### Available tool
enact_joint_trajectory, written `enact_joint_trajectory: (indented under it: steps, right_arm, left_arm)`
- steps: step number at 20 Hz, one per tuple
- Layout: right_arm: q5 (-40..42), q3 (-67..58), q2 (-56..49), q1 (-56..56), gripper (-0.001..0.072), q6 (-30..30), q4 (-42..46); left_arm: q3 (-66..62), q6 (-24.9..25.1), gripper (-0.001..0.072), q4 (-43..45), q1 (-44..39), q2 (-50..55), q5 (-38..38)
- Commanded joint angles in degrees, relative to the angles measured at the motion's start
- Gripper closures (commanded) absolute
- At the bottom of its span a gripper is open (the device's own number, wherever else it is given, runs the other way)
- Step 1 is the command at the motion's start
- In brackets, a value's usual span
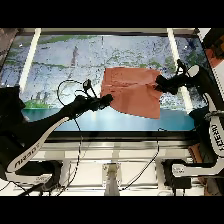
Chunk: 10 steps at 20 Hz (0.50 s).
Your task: Fold the clothes and pants, and hang the long-sleeved shirts on hangers.
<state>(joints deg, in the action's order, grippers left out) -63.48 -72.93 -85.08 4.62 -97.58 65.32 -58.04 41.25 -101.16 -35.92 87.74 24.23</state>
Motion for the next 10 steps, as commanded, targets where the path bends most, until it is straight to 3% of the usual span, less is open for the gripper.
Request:
enact_joint_trajectory:
  steps: [1, 5, 10]
  right_arm:
    - [-2.2, 2.5, 3.1, -0.4, 0.0705, 1.0, -5.2]
    - [10.8, 23.0, 19.3, -1.2, 0.0705, -2.3, -13.0]
    - [24.0, 49.1, 40.3, -1.4, 0.0704, -21.7, -14.4]
  left_arm:
    - [0.0, -0.2, 0.0558, 0.3, 0.1, 0.1, 0.0]
    - [0.0, -0.2, 0.0558, 1.1, 0.1, 0.8, 0.0]
    - [0.0, -0.2, 0.0563, 1.1, 0.1, 1.3, 0.2]
